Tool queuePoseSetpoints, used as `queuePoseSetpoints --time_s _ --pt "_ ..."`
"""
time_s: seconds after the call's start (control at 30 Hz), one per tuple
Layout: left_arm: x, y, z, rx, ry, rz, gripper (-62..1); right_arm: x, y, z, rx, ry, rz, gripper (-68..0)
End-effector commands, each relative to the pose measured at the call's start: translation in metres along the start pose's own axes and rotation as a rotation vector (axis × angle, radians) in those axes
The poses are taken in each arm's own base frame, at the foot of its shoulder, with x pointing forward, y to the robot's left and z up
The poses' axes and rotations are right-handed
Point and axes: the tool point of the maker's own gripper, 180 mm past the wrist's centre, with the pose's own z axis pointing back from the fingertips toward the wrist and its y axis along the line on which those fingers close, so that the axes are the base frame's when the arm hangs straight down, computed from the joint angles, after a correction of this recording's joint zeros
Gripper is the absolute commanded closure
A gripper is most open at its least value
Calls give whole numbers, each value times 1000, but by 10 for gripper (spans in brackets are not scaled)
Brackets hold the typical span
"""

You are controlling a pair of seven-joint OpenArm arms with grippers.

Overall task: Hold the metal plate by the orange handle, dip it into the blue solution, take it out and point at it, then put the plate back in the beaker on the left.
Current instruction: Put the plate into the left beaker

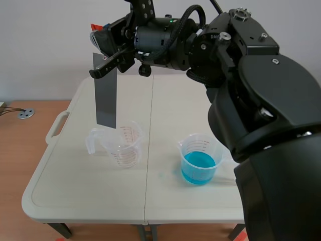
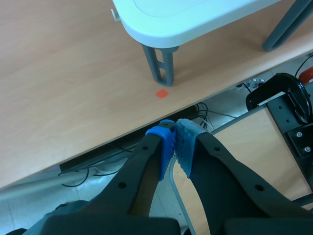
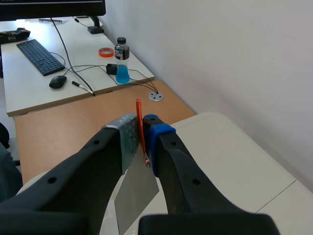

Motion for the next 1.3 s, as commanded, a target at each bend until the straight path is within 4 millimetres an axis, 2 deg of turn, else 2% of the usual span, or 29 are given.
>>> queuePoseSetpoints --time_s 0.0,0.17,0.4,1.27 --pt "7 -1 -2 -5 -24 0 -23 24 1 -6 12 -70 13 -13" --pt "7 -1 -2 -5 -24 0 -23 22 4 -8 21 -64 10 -13" --pt "6 -1 -2 -5 -19 0 -23 10 8 -12 37 -37 -14 -13" --pt "5 -1 -2 -5 -16 0 -23 -71 18 -20 64 120 -151 -13"
